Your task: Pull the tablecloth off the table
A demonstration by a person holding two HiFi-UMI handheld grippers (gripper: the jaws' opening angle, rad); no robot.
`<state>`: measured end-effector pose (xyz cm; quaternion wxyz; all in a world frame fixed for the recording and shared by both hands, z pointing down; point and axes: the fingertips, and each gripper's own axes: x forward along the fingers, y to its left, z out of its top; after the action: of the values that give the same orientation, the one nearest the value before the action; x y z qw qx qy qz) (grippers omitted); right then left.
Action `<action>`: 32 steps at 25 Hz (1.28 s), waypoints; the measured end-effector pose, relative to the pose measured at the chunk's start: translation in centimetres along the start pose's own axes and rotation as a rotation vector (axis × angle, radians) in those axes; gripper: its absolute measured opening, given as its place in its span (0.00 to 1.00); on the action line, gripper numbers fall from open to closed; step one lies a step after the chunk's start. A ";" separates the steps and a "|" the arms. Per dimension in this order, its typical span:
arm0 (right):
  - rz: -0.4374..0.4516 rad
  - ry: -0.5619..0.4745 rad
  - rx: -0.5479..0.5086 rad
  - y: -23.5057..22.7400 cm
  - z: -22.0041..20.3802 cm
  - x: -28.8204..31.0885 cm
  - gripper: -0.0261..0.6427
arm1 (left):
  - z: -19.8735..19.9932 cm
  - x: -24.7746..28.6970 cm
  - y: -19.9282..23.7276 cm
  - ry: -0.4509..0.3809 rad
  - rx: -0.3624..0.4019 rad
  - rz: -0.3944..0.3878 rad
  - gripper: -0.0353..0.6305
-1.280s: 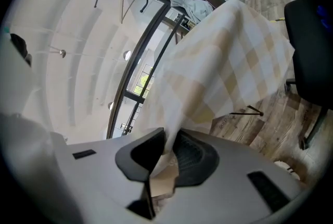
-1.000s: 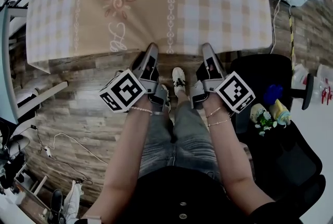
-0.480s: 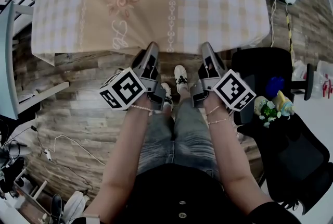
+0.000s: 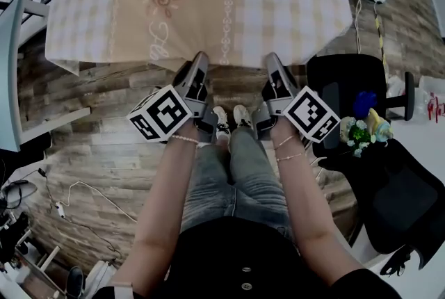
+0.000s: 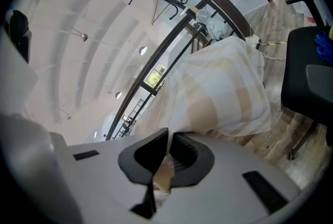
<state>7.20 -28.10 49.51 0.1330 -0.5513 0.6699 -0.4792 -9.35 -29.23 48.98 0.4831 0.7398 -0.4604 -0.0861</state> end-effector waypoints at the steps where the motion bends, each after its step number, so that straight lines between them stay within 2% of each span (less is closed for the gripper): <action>1: 0.005 -0.001 0.005 -0.2 -0.2 -0.7 0.08 | -0.6 -0.4 -0.2 -0.003 0.002 0.000 0.08; 6: 0.026 0.010 0.006 -1.5 -1.4 -4.0 0.08 | -3.5 -2.3 -1.3 -0.029 0.017 0.010 0.08; 11: 0.036 0.037 0.003 -0.8 -2.8 -6.0 0.08 | -4.0 -4.5 -1.8 -0.010 0.041 0.011 0.08; 17: 0.094 0.053 -0.025 -0.6 -3.9 -9.6 0.08 | -6.2 -7.3 -3.4 -0.048 0.077 0.017 0.08; 25: 0.134 0.110 -0.026 0.9 -7.0 -13.6 0.08 | -7.6 -12.3 -4.3 -0.085 0.082 0.040 0.08; 32: 0.165 0.151 -0.049 1.6 -6.9 -16.5 0.08 | -9.1 -15.2 -6.7 -0.129 0.088 0.062 0.08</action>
<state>7.22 -10.47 45.98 0.1077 -0.4596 0.7328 -0.4901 -8.71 -11.12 43.53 0.4219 0.7387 -0.5164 -0.0983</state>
